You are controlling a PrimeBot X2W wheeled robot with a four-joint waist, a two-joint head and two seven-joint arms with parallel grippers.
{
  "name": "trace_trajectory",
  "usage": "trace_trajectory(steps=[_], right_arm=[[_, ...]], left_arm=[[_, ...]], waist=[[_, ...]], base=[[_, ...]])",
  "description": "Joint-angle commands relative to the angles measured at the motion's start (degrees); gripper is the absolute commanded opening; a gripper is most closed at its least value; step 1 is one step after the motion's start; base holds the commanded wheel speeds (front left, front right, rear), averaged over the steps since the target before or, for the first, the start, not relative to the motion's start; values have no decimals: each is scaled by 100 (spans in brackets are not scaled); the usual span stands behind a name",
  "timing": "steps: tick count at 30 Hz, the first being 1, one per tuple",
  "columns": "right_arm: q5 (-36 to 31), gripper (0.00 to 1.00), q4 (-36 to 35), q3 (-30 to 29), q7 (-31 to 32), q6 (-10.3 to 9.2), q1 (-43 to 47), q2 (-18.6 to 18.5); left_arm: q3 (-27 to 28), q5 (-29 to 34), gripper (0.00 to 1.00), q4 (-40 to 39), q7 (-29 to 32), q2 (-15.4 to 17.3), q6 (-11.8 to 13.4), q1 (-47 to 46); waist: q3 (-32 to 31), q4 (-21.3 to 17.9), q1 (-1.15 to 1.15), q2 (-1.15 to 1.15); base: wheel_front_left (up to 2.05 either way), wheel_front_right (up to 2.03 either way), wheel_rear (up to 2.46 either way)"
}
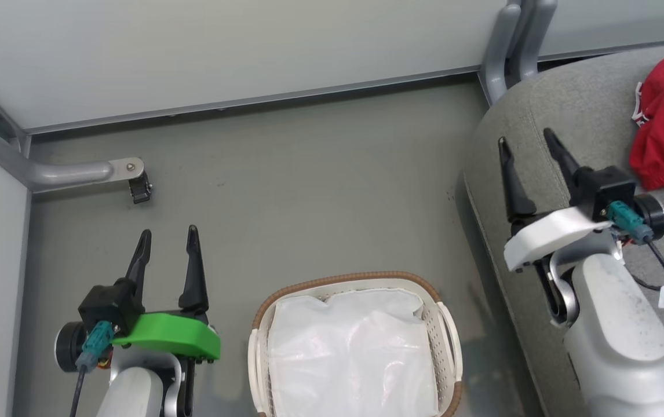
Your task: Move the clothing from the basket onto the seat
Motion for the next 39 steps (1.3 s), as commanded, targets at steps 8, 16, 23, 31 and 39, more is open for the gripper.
trace_trajectory(steps=[8,16,23,31,39], right_arm=[[-237,100,-575,-235,-15,-8,901,243],[-73,100,-989,-340,-15,-8,1607,256],[179,100,-1260,-348,-15,-8,2066,257],[307,100,-1430,-248,-15,-8,2330,258],[314,100,-1440,-268,-16,-8,2312,258]], left_arm=[[330,67,100,79,-1,-125,-117,565],[457,99,100,-1,-2,-168,-274,884],[435,117,100,-176,-2,-177,-305,1047],[346,128,100,-329,-2,-176,-282,1040],[368,171,100,-376,-2,-175,-245,978]], waist=[[-324,195,0,0],[-488,290,0,0],[-601,366,0,0],[-620,369,0,0],[-609,332,0,0]], base=[[0,0,0],[0,0,0],[0,0,0],[0,0,0],[0,0,0]])
